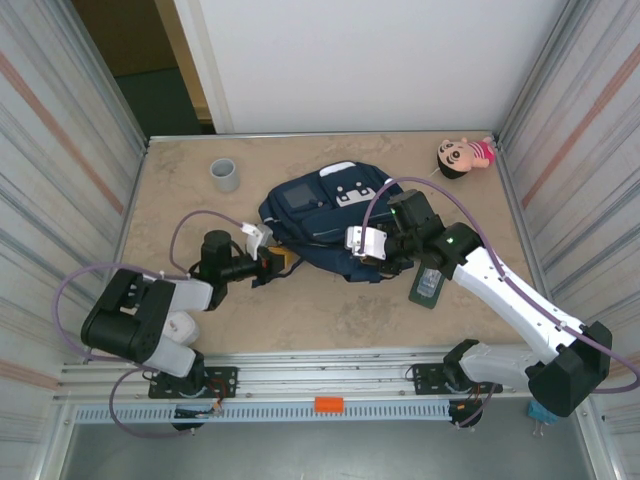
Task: Pack the student bag
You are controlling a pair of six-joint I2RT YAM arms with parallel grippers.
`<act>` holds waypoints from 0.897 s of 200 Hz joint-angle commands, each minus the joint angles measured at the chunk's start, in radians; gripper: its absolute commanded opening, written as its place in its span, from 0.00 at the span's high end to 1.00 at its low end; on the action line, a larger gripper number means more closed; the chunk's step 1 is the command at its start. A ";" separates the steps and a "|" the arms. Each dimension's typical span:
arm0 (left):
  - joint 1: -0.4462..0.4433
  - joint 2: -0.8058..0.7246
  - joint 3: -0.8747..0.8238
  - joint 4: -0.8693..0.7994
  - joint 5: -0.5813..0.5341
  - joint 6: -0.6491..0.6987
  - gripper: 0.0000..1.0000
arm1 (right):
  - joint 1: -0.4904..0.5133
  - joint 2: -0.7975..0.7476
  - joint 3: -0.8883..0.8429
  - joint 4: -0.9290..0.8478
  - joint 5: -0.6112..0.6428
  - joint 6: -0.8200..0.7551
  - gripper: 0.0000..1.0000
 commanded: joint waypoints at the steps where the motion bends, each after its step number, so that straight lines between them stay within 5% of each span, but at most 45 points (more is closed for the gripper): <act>1: -0.024 -0.076 0.000 -0.084 0.011 0.043 1.00 | 0.008 -0.027 -0.006 0.123 0.015 0.053 1.00; 55: -0.157 -0.242 0.064 -0.350 0.000 0.133 1.00 | 0.066 0.044 -0.065 0.281 0.144 0.162 1.00; 96: -0.274 -0.348 0.101 -0.499 -0.014 0.182 1.00 | 0.069 0.082 -0.098 0.379 0.102 0.197 1.00; 120: -0.277 -0.402 0.086 -0.567 -0.162 0.182 1.00 | 0.064 0.071 -0.096 0.352 0.061 0.170 1.00; 139: -0.228 -0.450 0.033 -0.557 -0.340 0.139 0.76 | 0.032 0.038 -0.080 0.271 -0.058 0.125 1.00; 179: -0.044 -0.498 -0.054 -0.447 -0.368 -0.018 0.31 | -0.028 -0.038 -0.049 0.134 -0.169 0.045 1.00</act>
